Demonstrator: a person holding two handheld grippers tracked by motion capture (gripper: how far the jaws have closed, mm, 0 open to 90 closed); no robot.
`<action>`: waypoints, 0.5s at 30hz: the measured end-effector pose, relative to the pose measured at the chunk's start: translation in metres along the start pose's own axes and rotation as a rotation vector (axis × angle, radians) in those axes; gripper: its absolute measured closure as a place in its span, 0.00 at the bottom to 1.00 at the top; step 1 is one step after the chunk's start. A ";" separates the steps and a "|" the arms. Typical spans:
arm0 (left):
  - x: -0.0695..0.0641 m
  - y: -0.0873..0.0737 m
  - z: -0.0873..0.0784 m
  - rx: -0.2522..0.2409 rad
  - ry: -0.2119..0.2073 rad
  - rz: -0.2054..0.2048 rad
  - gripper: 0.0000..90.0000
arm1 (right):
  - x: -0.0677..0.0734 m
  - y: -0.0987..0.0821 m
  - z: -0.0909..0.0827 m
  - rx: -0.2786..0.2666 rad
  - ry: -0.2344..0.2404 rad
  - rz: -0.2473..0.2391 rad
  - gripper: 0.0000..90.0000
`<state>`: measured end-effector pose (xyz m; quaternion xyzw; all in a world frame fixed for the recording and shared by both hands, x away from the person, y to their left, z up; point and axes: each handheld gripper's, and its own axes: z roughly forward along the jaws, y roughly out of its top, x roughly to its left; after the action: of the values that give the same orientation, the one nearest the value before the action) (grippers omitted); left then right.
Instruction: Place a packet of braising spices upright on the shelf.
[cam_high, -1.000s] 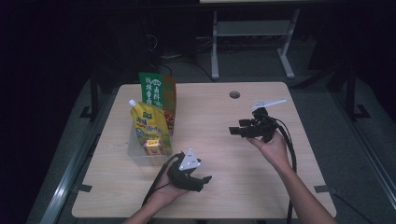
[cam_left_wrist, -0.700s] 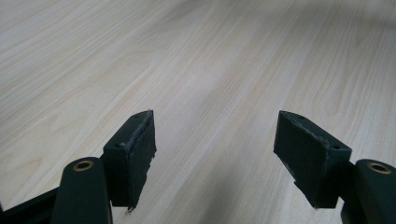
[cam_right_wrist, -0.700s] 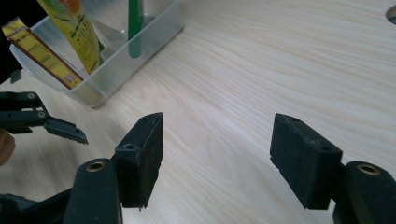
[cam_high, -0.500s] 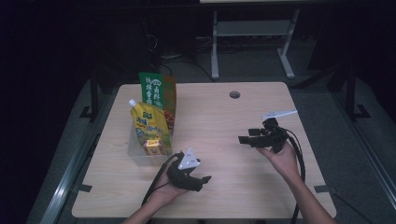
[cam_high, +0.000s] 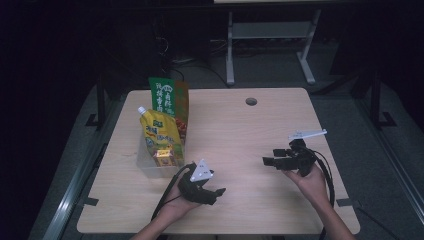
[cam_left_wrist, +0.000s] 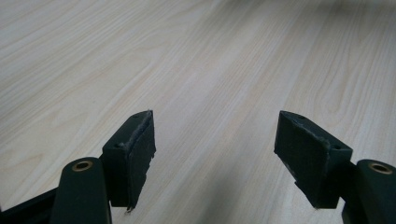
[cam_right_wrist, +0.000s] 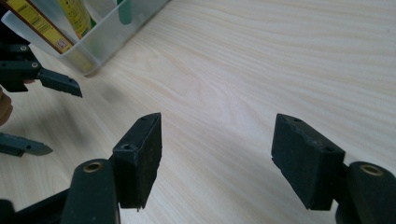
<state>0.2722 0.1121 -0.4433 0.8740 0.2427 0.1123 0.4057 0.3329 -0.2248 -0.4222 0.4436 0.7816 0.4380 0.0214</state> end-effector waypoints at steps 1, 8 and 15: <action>0.000 0.000 0.000 0.001 0.002 0.007 0.32 | 0.000 -0.002 -0.001 -0.003 -0.002 0.003 0.36; -0.001 -0.001 0.000 0.005 -0.002 -0.003 0.32 | -0.002 -0.017 -0.005 -0.012 -0.003 0.009 0.36; -0.001 -0.001 -0.002 0.005 0.000 0.006 0.32 | -0.002 -0.031 -0.006 -0.006 0.001 0.029 0.35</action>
<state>0.2700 0.1131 -0.4433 0.8756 0.2405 0.1131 0.4033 0.3106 -0.2371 -0.4408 0.4545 0.7739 0.4408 0.0162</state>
